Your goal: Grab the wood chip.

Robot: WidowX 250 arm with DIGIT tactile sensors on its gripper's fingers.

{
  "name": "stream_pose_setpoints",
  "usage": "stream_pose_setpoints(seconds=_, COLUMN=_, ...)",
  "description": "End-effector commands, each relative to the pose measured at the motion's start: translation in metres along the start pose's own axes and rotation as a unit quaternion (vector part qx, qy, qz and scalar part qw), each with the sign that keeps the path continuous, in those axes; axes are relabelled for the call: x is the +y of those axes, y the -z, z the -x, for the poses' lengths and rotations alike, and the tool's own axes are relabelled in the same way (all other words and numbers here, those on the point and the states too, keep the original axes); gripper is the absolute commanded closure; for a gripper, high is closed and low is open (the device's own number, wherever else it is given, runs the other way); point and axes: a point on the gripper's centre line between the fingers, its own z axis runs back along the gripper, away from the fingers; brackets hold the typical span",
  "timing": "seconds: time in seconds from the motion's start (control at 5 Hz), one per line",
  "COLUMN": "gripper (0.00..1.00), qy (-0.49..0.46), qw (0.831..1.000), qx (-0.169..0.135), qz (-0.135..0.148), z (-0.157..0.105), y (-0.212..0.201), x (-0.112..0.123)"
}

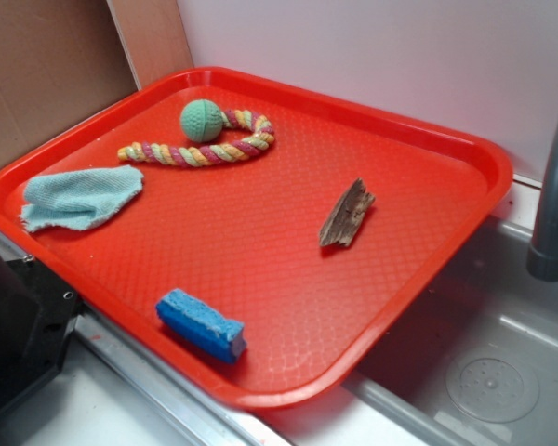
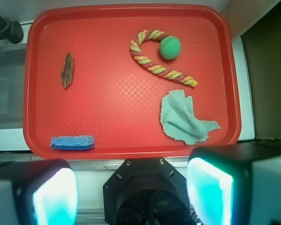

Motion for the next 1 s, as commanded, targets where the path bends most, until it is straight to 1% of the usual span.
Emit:
stream_pose_setpoints(seconds=0.0, gripper=0.00, qy=0.000, qw=1.000, qx=0.000, qz=0.000, z=0.000, y=0.000, x=0.000)
stream_pose_setpoints(seconds=0.2, gripper=0.00, qy=-0.025, qw=1.000, qx=0.013, qz=0.013, z=-0.011, y=0.007, x=-0.001)
stream_pose_setpoints(seconds=0.4, gripper=0.00, qy=-0.105, qw=0.994, qx=0.004, qz=0.031, z=-0.030, y=0.017, x=-0.003)
stream_pose_setpoints(seconds=0.6, gripper=0.00, qy=-0.176, qw=0.984, qx=0.003, qz=0.030, z=-0.052, y=0.036, x=-0.012)
stream_pose_setpoints(seconds=0.8, gripper=0.00, qy=-0.250, qw=0.967, qx=-0.015, qz=0.044, z=-0.069, y=0.057, x=-0.024)
